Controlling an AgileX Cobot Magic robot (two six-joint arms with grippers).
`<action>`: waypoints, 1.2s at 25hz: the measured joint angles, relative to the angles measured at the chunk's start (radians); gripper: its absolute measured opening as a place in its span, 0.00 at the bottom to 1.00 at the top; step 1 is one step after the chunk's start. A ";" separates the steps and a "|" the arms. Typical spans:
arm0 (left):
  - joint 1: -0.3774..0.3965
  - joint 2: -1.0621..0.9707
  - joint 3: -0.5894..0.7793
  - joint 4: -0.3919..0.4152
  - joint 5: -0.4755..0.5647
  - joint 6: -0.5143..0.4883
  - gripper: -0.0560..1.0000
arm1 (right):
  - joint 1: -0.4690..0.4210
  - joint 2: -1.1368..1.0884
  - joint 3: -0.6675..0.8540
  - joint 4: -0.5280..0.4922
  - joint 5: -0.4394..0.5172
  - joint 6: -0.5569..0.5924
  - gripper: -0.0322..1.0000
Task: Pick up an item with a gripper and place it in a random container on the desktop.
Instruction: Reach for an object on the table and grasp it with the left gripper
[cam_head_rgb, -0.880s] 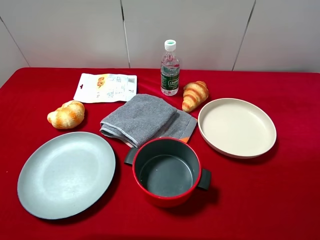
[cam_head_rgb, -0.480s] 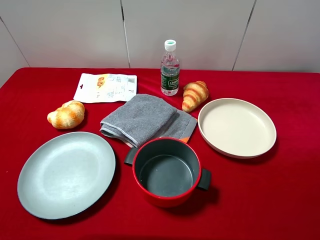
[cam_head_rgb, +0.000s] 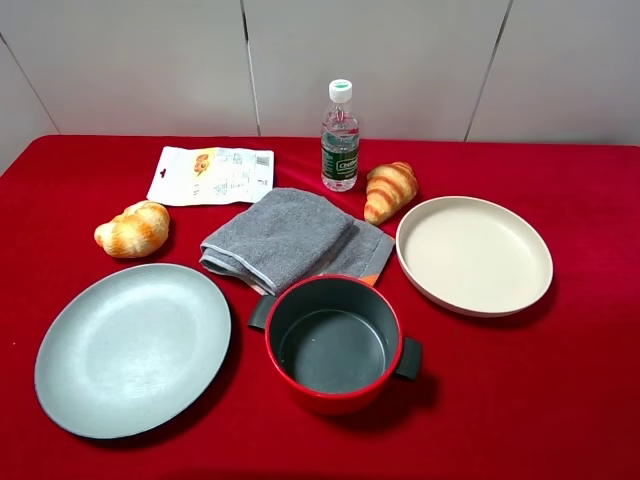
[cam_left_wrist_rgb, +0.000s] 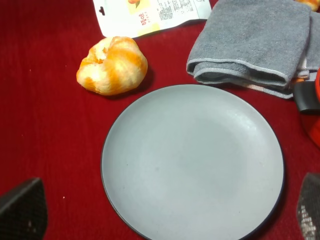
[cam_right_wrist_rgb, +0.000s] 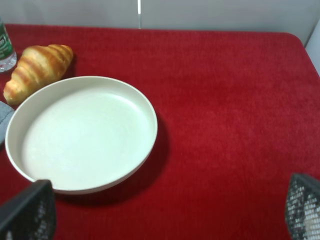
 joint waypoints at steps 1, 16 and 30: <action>0.000 0.000 0.000 0.000 0.000 0.000 0.99 | 0.000 0.000 0.000 0.000 0.000 0.000 0.70; 0.000 0.069 -0.034 0.001 -0.007 0.000 0.99 | 0.000 0.000 0.000 0.000 0.000 0.000 0.70; 0.000 0.491 -0.231 0.003 -0.012 0.013 0.99 | 0.000 0.000 0.000 0.000 0.000 0.000 0.70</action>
